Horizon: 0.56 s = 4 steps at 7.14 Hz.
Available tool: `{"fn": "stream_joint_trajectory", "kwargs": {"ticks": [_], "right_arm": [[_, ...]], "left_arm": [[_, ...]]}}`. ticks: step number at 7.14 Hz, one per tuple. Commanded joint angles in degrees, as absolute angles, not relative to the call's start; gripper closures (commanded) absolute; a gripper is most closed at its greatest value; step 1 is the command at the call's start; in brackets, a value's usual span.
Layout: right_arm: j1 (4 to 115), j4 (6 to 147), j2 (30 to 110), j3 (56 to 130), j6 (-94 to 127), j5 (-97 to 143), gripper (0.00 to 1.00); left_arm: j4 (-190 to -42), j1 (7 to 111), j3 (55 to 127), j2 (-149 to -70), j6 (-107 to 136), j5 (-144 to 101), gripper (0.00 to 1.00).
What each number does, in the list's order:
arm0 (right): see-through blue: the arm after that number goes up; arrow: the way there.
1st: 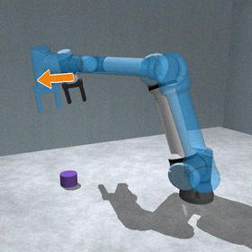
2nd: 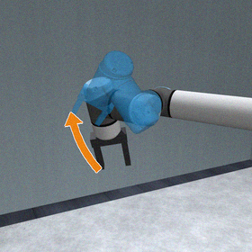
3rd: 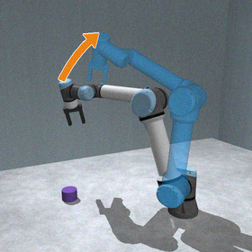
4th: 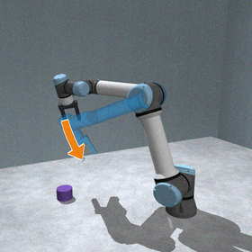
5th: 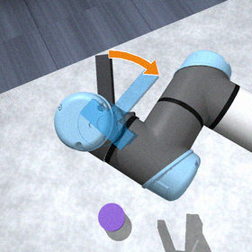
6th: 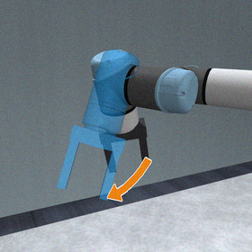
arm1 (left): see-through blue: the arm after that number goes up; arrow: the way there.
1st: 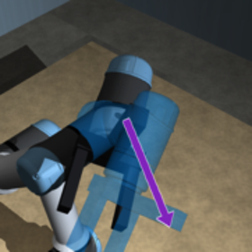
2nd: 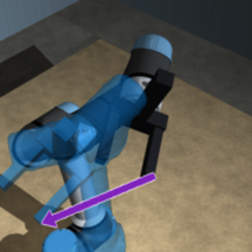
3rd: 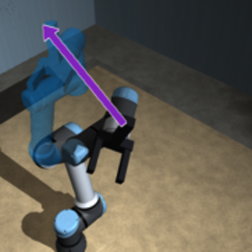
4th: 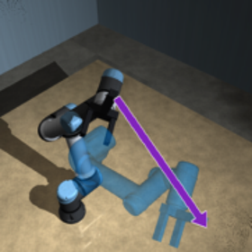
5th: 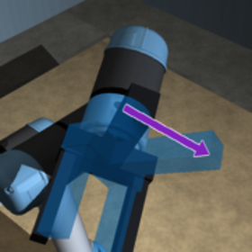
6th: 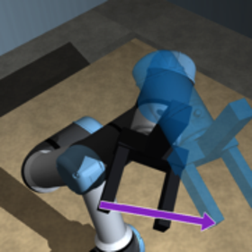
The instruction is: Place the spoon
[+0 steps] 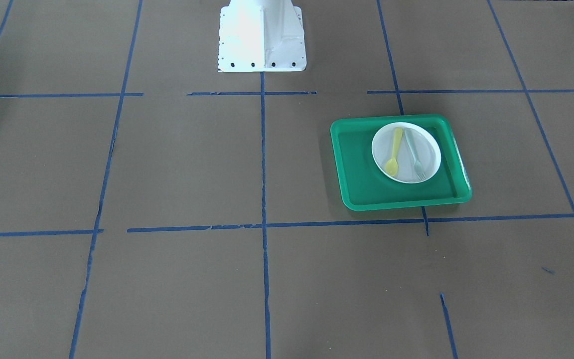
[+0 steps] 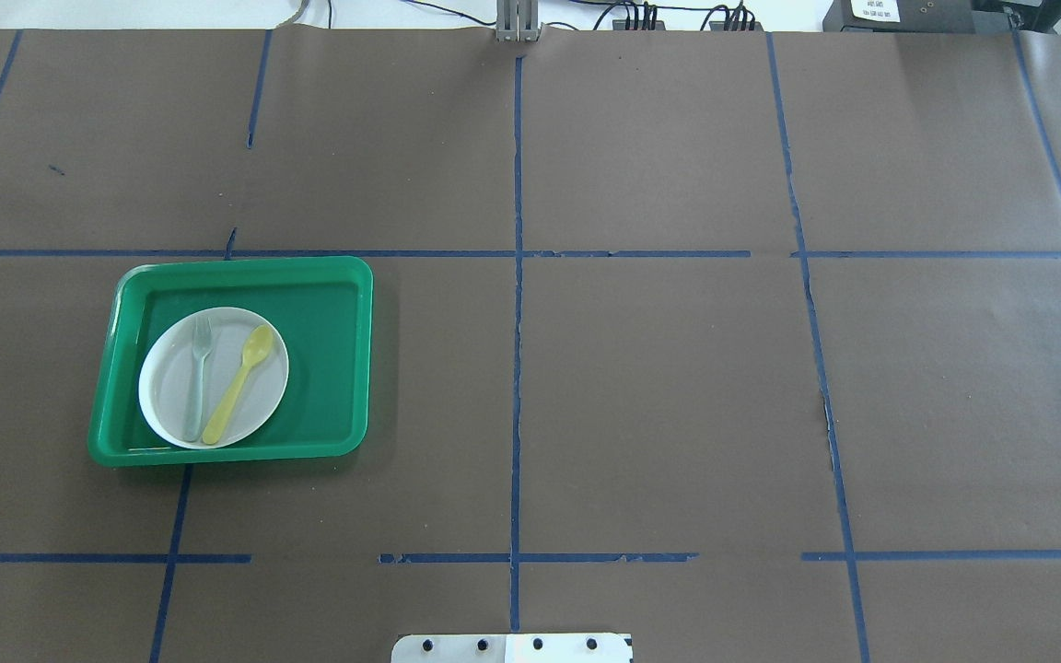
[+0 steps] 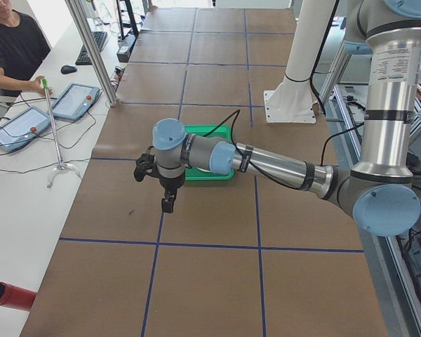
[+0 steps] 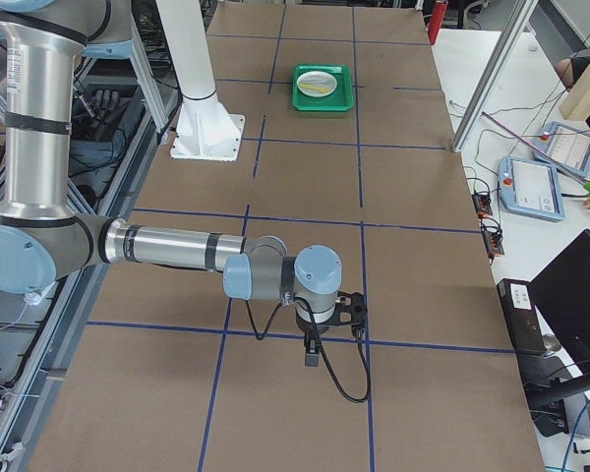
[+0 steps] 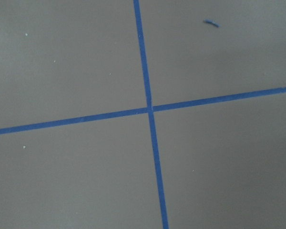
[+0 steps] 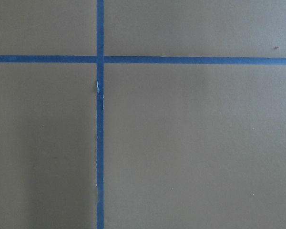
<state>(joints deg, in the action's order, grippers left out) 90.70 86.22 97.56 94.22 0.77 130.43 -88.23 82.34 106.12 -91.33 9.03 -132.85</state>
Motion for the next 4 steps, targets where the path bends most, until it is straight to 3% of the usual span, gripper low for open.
{"fn": "stream_joint_trajectory", "kwargs": {"ticks": [1,4], "right_arm": [[90.7,86.22,97.56,94.22,0.79,130.43,0.0],[90.7,86.22,97.56,94.22,0.79,130.43,0.0]], "left_arm": [[-88.24,70.98,112.75,-94.89,27.25,-132.28,0.0],[-88.33,55.95,113.64,-102.65,49.53,-126.26,0.0]]}}
